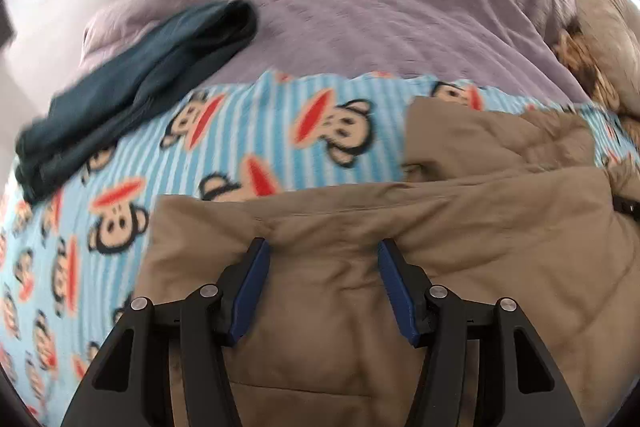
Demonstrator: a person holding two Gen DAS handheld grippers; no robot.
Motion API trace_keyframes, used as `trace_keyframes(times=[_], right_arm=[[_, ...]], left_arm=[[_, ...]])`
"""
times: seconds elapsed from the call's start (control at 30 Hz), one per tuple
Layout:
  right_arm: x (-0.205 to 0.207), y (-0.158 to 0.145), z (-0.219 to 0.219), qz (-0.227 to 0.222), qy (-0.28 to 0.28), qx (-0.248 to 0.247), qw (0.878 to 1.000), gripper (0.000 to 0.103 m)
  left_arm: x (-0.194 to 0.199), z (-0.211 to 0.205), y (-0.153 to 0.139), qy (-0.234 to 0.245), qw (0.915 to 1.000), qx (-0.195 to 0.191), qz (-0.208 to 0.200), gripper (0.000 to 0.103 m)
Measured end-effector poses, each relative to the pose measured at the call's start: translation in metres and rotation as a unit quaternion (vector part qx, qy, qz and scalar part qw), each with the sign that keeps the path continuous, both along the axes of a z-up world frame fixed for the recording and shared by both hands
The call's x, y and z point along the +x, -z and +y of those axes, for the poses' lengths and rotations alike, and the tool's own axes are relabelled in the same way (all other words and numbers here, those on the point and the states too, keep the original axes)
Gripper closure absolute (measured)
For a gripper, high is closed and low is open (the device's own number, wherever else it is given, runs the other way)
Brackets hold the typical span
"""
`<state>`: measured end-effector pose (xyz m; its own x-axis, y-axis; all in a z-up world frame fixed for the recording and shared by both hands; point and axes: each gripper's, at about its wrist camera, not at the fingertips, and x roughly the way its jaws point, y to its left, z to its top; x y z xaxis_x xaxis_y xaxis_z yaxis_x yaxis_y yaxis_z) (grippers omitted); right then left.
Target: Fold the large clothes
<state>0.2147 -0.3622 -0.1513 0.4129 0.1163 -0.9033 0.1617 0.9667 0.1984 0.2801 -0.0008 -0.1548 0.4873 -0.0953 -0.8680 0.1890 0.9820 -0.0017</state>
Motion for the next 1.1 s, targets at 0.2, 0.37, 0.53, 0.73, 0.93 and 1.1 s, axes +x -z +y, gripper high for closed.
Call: trace_keyframes(times=[0.2,0.37,0.53,0.73,0.93,1.1], right_arm=[[0.002,0.024,-0.054,-0.005,0.079,0.052,0.995,0.095],[0.011,0.057,-0.078,0.003,0.139,0.109,0.984,0.103],[0.021,0.062,-0.078,0.008,0.141,0.100,0.985,0.103],[0.004,0.012,-0.058,0.015,0.113,0.028,0.993,0.097],[-0.066,-0.013,-0.045,-0.003,0.116,-0.025,0.993,0.097],[-0.086,0.017,-0.060,0.015,0.142,0.005,0.990,0.097]], left_arm=[[0.014,0.008,0.019,-0.011,0.9993,-0.035,0.009,0.043],[0.030,0.006,0.032,-0.023,0.9984,-0.049,0.017,0.043],[0.033,0.005,0.030,-0.028,0.9985,-0.039,0.026,0.042],[0.004,0.030,-0.015,-0.040,0.9986,-0.032,0.011,0.042],[-0.026,0.073,0.002,-0.086,0.9956,-0.021,0.029,0.032],[-0.022,0.084,0.030,-0.111,0.9921,-0.044,0.039,0.016]])
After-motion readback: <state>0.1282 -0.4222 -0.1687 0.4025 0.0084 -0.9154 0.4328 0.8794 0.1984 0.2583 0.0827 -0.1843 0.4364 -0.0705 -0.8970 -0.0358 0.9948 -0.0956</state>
